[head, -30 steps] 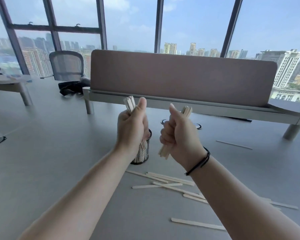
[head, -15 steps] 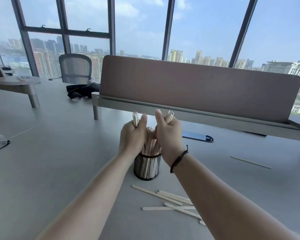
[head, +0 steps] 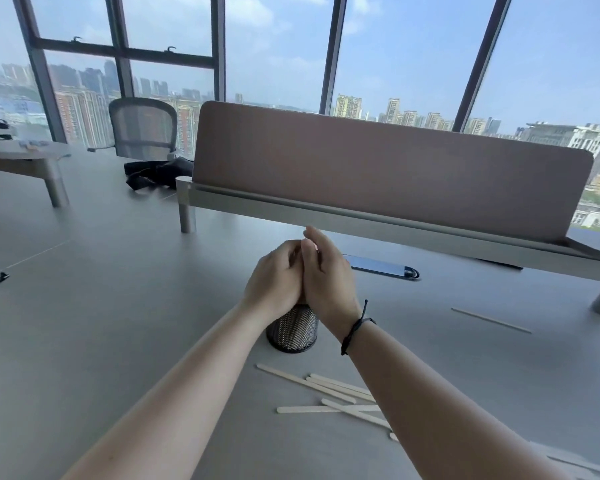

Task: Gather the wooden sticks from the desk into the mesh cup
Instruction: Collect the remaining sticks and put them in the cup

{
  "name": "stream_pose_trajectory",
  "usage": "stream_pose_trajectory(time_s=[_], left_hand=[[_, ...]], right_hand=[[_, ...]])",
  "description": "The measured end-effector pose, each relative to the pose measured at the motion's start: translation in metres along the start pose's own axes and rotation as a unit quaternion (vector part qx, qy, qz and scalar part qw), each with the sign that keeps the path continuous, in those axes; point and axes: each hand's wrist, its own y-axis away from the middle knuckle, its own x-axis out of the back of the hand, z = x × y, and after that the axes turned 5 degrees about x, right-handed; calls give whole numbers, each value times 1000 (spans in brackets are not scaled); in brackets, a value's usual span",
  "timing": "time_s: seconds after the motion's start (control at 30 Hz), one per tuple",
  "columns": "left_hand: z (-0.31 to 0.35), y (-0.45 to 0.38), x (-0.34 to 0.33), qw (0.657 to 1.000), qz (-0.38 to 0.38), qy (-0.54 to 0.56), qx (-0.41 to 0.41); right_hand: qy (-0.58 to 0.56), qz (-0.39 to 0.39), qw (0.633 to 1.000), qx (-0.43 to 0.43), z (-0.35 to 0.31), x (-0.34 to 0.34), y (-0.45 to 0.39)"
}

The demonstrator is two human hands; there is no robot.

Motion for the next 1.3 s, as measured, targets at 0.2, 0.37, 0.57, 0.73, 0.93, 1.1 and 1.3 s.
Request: stream_pose_trajectory(time_s=[0.2, 0.37, 0.57, 0.73, 0.93, 1.1, 1.3], left_hand=[[0, 0, 6, 983, -59, -159, -67], [1, 8, -1, 983, 67, -148, -86], [21, 71, -39, 902, 121, -224, -350], [18, 116, -91, 845, -262, -368, -288], [8, 117, -106, 837, -341, -373, -209], [18, 128, -111, 824, -388, -354, -214], [23, 138, -117, 798, -403, -369, -252]], right_hand=[[57, -141, 987, 59, -2, 9, 5], [34, -132, 989, 54, 2, 26, 13], [39, -95, 992, -79, 66, 82, 29], [318, -143, 917, -192, 146, 158, 47], [399, -166, 869, -240, 189, 222, 67], [394, -190, 861, -259, 190, 222, 61], [411, -188, 859, -241, 192, 223, 60]])
